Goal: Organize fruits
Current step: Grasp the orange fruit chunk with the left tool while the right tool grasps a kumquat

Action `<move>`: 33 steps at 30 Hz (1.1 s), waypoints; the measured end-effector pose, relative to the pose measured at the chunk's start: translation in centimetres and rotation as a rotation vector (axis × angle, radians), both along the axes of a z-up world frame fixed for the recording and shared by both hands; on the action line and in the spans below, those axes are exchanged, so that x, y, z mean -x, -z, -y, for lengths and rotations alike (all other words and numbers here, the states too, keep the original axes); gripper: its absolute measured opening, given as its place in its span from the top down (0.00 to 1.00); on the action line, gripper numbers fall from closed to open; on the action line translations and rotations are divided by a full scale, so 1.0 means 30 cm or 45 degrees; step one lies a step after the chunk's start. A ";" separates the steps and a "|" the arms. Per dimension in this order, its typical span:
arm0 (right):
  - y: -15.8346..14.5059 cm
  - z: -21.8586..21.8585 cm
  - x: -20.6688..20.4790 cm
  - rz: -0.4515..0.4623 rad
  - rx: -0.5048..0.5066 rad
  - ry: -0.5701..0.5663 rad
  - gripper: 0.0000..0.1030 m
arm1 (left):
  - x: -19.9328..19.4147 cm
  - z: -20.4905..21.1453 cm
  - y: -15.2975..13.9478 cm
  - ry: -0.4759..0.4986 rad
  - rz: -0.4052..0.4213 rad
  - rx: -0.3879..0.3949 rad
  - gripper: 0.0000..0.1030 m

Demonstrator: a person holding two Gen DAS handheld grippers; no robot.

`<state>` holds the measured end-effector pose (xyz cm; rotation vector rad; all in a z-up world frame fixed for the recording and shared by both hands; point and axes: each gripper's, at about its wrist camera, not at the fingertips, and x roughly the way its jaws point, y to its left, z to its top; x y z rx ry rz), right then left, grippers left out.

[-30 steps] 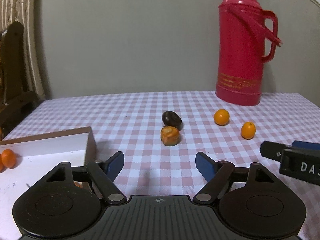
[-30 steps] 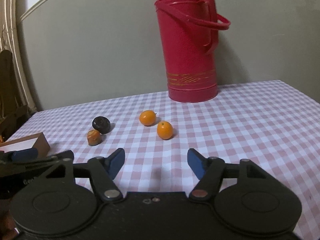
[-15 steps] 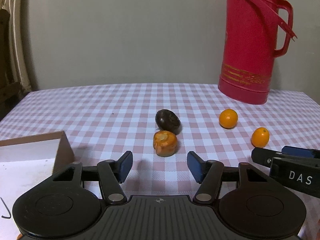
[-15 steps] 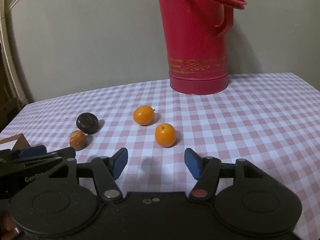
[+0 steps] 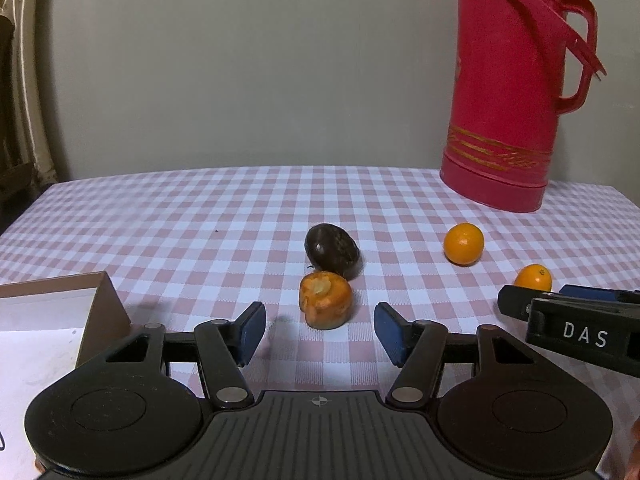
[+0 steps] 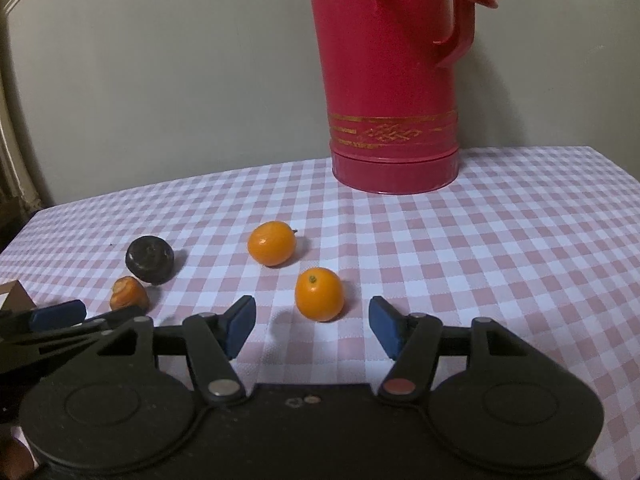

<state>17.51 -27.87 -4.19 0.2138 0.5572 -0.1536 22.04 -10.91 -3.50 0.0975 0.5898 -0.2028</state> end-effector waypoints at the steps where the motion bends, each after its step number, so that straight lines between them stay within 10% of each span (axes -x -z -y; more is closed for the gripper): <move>1: 0.002 0.001 -0.005 -0.001 0.004 0.001 0.47 | -0.005 0.001 0.002 -0.001 -0.002 -0.001 0.41; 13: 0.013 0.003 -0.056 -0.026 0.016 -0.008 0.47 | -0.074 0.015 0.016 -0.020 -0.020 0.004 0.41; 21: 0.015 0.005 -0.067 -0.026 0.019 -0.004 0.68 | -0.102 0.048 0.025 0.011 -0.038 -0.009 0.68; 33: 0.013 0.002 -0.026 0.003 -0.025 -0.044 0.80 | -0.030 0.044 0.005 0.031 0.028 -0.037 0.68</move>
